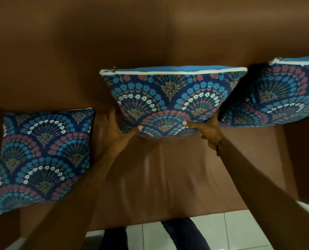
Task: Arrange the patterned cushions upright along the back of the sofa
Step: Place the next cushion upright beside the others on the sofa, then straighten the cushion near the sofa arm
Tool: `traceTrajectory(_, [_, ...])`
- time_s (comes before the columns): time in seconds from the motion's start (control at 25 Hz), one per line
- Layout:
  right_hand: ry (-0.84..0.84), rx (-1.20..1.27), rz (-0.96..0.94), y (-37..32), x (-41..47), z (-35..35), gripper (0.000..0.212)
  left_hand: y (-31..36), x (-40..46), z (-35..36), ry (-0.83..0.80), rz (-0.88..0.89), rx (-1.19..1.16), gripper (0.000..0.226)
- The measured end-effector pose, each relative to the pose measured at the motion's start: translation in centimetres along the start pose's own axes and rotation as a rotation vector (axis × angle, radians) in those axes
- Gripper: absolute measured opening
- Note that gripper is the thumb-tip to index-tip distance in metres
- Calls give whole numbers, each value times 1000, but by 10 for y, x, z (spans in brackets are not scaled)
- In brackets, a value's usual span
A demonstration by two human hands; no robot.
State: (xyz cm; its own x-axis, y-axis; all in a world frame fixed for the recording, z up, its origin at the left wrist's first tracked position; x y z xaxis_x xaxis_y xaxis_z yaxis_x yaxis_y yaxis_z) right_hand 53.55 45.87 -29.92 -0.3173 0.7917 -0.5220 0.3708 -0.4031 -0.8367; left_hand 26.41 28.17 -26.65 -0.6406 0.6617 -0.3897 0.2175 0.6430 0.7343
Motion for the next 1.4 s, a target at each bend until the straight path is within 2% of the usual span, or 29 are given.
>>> traceTrajectory(0.08, [53,-17,280,32,-34,35,54,-40,5,-40,31,21,295,91])
traceTrajectory(0.16, [55,-111,443,56,-60,85,42,-92,7,-98,176,45,530,79])
traceTrajectory(0.24, [-159,-105,487,61,-75,168,25,-155,3,-166,289,-79,553,80])
traceTrajectory(0.28, [-310,-89,505,59,-84,220,27,-188,2,-198,304,-156,540,85])
traceTrajectory(0.36, [-514,-90,497,48,-97,308,30,-237,5,-243,255,-293,446,98])
traceTrajectory(0.48, [-594,-81,393,36,-96,410,57,-279,20,-279,120,-601,-78,133])
traceTrajectory(0.52, [-594,-85,368,34,-96,431,66,-285,25,-283,75,-657,-224,135])
traceTrajectory(0.56, [-570,-120,347,33,-97,441,70,-287,28,-285,36,-670,-307,132])
traceTrajectory(0.68, [-406,-119,139,28,-97,433,55,-281,20,-292,40,-548,-400,112])
traceTrajectory(0.8, [-247,-103,-144,-3,-89,408,83,-249,23,-309,154,-258,-418,106])
traceTrajectory(0.92, [-154,-178,-330,-47,-63,415,95,-219,49,-329,154,-125,-413,112])
traceTrajectory(1.04, [-95,-205,-329,-55,-46,425,98,-211,66,-335,129,-47,-396,114])
traceTrajectory(1.16, [-107,-225,-318,-43,-45,430,107,-223,58,-325,127,-46,-362,111])
traceTrajectory(1.28, [-176,-265,-291,-50,-45,430,112,-233,43,-316,218,-74,-320,102])
traceTrajectory(1.4, [-306,-241,-271,-58,-49,420,105,-238,25,-300,305,-129,-347,93])
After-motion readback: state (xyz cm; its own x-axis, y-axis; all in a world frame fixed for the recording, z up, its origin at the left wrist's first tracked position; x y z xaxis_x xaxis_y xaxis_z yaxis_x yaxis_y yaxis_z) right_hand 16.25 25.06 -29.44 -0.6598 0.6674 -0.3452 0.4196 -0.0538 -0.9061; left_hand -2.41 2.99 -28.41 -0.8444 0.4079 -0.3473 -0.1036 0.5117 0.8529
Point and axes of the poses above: each hand's wrist, its own x-axis towards the middle knuckle, its own z-axis out of the palm, y = z × x, the point moved 7 cm from there along x, towards the middle knuckle, and after that the axes turned 5 degrees about -z, right-handed, at the moved point
